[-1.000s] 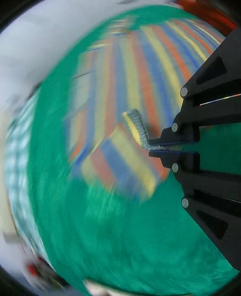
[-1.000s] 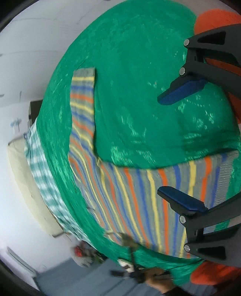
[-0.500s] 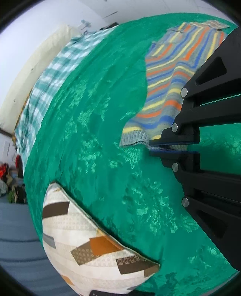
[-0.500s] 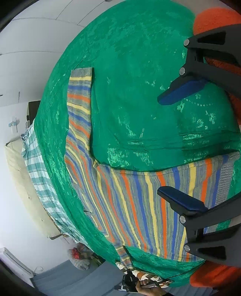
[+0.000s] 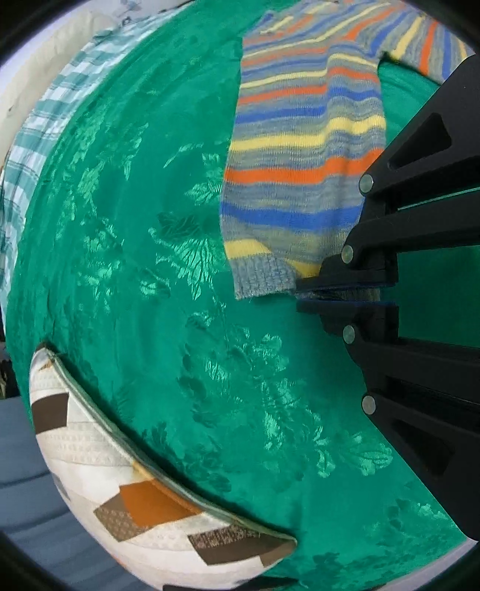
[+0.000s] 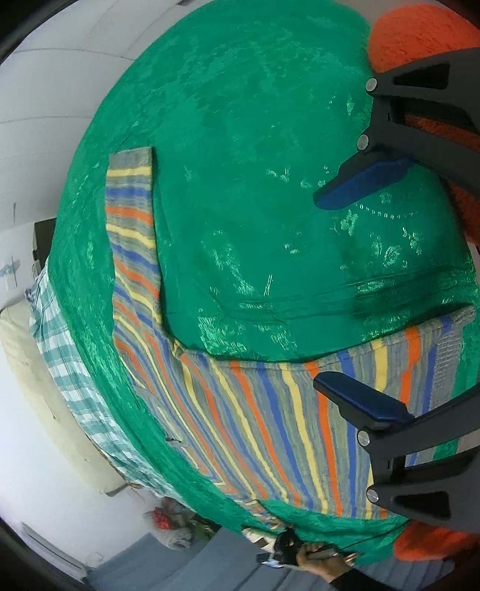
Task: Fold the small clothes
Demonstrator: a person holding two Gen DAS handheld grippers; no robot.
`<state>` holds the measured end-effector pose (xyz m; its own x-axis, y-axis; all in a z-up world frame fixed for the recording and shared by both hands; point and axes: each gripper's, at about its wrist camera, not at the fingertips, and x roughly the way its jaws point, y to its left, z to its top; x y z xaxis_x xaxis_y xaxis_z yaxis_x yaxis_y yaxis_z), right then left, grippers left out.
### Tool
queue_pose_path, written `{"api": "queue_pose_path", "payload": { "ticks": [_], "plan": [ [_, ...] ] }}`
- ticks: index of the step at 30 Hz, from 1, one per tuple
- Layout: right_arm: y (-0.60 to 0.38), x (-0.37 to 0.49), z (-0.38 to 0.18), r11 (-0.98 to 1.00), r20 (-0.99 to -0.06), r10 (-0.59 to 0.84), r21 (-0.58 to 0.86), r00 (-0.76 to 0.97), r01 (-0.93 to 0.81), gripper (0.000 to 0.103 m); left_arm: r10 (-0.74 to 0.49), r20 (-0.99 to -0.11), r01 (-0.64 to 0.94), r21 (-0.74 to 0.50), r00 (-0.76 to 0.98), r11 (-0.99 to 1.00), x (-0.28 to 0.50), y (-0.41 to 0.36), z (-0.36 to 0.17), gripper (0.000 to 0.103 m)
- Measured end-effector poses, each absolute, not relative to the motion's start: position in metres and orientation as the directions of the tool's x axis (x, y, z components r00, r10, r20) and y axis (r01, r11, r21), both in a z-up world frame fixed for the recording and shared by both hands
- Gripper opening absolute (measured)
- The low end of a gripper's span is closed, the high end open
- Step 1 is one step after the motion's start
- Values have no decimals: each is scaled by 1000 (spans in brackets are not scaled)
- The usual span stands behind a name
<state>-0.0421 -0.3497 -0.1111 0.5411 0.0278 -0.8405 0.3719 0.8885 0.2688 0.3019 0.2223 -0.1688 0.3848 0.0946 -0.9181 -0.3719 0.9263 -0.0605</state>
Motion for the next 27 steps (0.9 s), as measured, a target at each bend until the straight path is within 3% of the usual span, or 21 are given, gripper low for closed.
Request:
{"api": "queue_pose_path", "payload": {
  "ticks": [1, 3, 4, 7, 10, 13, 16, 21, 22, 23, 24, 27],
  "plan": [
    [-352, -42, -112, 882, -840, 39, 284, 541, 377, 89, 82, -918, -367, -72, 387, 928, 298, 225, -165, 17],
    [-359, -41, -111, 867, -835, 62, 316, 547, 384, 89, 75, -918, -366, -79, 388, 927, 285, 230, -157, 51],
    [-361, -41, -110, 863, -833, 66, 324, 549, 388, 89, 66, -908, -358, -95, 413, 929, 275, 233, -150, 53],
    [-373, -41, -108, 846, -831, 79, 348, 550, 404, 89, 33, -886, -301, -123, 463, 946, 228, 231, -130, 53],
    [-380, -38, -109, 826, -841, 151, 396, 519, 400, 88, -129, -886, -158, -220, 446, 963, 173, 206, -124, 54],
    [-366, -36, -116, 817, -848, 304, 466, 435, 339, 87, -318, -900, 16, -329, 299, 944, 117, 157, -138, 54],
    [-336, -38, -128, 843, -873, 403, 471, 275, 260, 77, -356, -918, 151, -333, 175, 931, 71, 104, -158, 54],
    [-303, -32, -147, 924, -934, 332, 351, 134, 154, 55, -363, -926, 234, -332, 106, 914, 38, 57, -183, 53],
    [-300, -30, -152, 927, -936, 332, 346, 115, 142, 39, -360, -928, 244, -328, 98, 913, 36, 52, -186, 52],
    [-297, -28, -158, 930, -938, 334, 345, 96, 131, 11, -336, -935, 267, -298, 109, 916, 32, 46, -187, 40],
    [-296, -27, -164, 933, -942, 327, 334, 74, 136, 5, -325, -939, 288, -282, 111, 915, 30, 43, -187, 8],
    [-295, -30, -160, 927, -937, 343, 349, 69, 138, 5, -332, -939, 274, -298, 89, 915, 29, 47, -191, 4]
  ]
}}
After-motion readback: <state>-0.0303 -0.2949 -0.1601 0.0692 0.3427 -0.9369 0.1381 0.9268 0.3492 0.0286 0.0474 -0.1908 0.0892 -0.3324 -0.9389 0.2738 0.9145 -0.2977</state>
